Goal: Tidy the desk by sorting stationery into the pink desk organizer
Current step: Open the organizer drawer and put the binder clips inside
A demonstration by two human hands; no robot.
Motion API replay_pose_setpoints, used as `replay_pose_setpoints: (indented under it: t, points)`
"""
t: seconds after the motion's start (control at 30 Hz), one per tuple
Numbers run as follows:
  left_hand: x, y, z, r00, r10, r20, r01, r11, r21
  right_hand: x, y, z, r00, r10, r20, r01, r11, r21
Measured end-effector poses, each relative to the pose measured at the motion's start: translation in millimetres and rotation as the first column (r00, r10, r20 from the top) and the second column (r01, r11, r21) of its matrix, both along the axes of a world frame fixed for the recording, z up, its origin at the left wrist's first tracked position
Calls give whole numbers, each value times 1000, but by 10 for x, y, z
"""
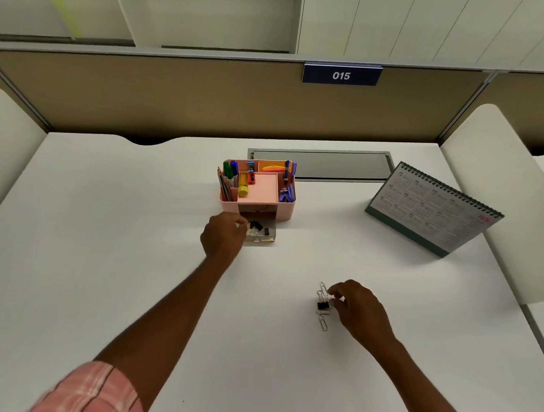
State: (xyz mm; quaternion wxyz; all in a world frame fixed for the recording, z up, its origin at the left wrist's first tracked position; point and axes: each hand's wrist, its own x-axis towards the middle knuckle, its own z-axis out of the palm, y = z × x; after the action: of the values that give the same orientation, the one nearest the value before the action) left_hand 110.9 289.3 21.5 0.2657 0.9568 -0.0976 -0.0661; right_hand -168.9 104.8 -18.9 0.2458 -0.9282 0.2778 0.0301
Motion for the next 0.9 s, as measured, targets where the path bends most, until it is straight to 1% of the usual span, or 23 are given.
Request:
replay_pose_setpoints:
  t: [0.1, 0.2, 0.37, 0.5, 0.7, 0.8, 0.9]
  points:
    - [129, -96, -21, 997, -61, -52, 68, 988, 142, -40, 1, 10, 1000, -1, -9, 1, 1000, 2]
    - [176, -182, -33, 994, -73, -82, 94, 956, 279, -56, -8, 16, 999, 7, -37, -7, 1000, 1]
    - [262, -314, -49, 989, -98, -107, 133, 910, 393, -40, -27, 33, 995, 20, -95, -21, 1000, -12]
    - [309, -380, -74, 985, -116, -130, 161, 891, 424, -38, 28, 17, 991, 67, -117, -71, 997, -33]
    - [288, -372, -142, 986, -122, -117, 160, 892, 423, 28, 149, 35, 977, 157, -141, -172, 980, -104]
    - [293, -335, -202, 987, -121, -106, 153, 904, 399, 59, 222, 24, 979, 144, -145, -163, 979, -124]
    - [293, -302, -196, 989, -101, -103, 130, 936, 328, 83, 294, -14, 984, 107, -144, -130, 978, -164]
